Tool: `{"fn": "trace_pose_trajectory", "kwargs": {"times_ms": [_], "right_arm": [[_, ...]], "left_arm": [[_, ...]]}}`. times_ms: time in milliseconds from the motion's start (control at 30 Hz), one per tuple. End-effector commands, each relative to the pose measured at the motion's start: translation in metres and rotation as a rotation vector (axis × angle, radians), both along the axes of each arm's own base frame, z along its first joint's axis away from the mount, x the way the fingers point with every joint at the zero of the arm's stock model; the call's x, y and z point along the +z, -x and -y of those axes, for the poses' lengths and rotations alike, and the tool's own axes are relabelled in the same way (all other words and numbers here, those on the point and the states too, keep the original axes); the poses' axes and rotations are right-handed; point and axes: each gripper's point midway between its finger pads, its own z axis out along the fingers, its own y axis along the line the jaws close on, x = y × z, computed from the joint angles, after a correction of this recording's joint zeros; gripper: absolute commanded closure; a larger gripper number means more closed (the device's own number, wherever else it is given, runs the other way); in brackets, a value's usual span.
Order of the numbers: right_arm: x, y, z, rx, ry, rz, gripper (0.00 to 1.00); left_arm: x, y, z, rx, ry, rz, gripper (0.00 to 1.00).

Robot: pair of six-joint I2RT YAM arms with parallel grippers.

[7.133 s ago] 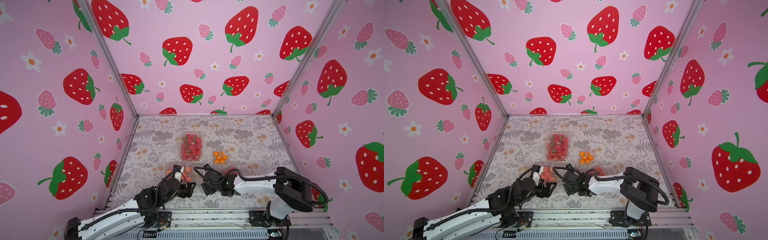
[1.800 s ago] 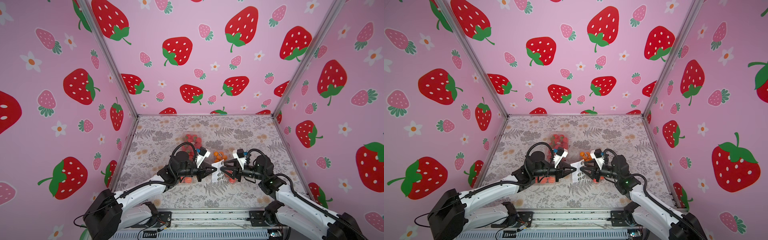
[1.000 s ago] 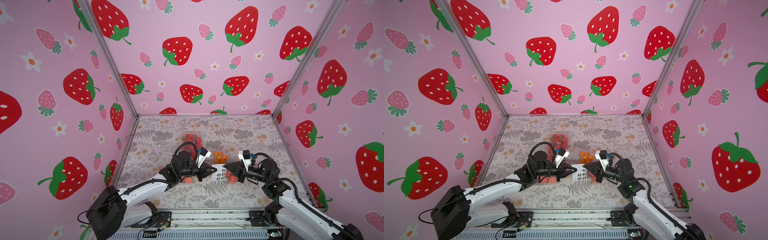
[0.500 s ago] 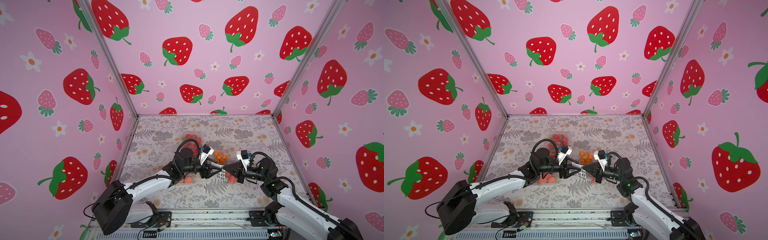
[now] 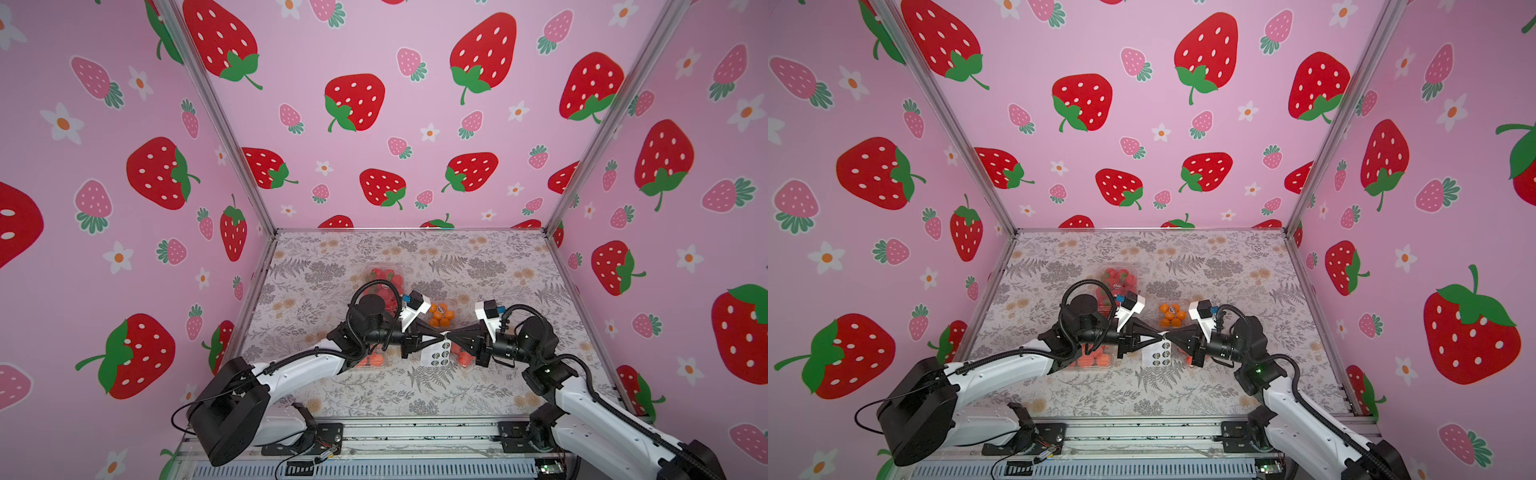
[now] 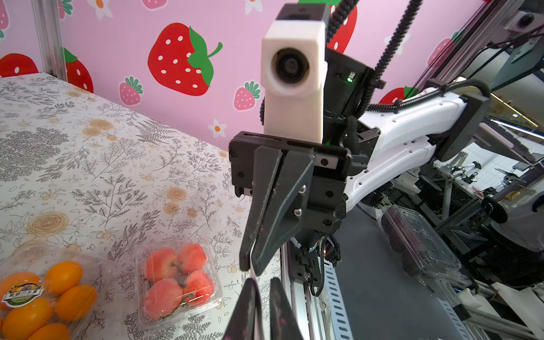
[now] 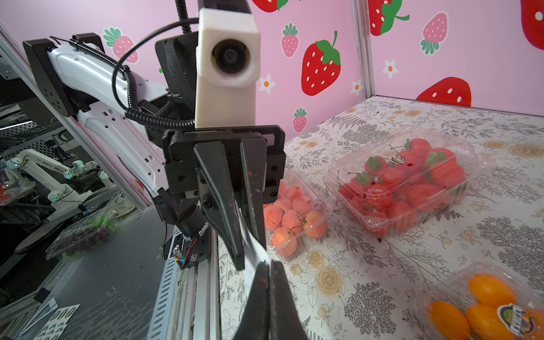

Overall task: Label fruit boxes
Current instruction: Adjust the label sticker.

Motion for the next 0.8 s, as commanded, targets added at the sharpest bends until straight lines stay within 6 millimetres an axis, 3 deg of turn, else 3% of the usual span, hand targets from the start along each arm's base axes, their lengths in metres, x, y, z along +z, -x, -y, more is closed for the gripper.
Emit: {"fn": "trace_pose_trajectory", "kwargs": {"times_ms": [0, 400, 533, 567, 767], "right_arm": [[0.013, -0.0014, 0.0023, -0.01, -0.029, 0.034, 1.0], [0.0097, -0.0036, 0.0008, -0.009, -0.022, 0.024, 1.0], [0.0087, -0.0035, 0.0005, -0.006, -0.021, 0.024, 1.0], [0.0076, -0.0038, 0.0004, -0.008, -0.018, 0.022, 1.0], [0.0047, -0.0061, 0.001, -0.023, -0.01, 0.021, 1.0]], "left_arm": [[0.0013, 0.0063, 0.0006, -0.048, 0.02, 0.027, 0.81], [-0.006, 0.0042, 0.0031, -0.054, -0.002, 0.0, 0.84], [-0.0073, 0.0024, 0.0044, -0.051, -0.006, -0.004, 0.93], [-0.0071, 0.0025, 0.0043, -0.052, -0.005, -0.007, 1.0], [-0.0024, 0.0074, 0.0008, -0.06, 0.02, 0.003, 1.0]]}}
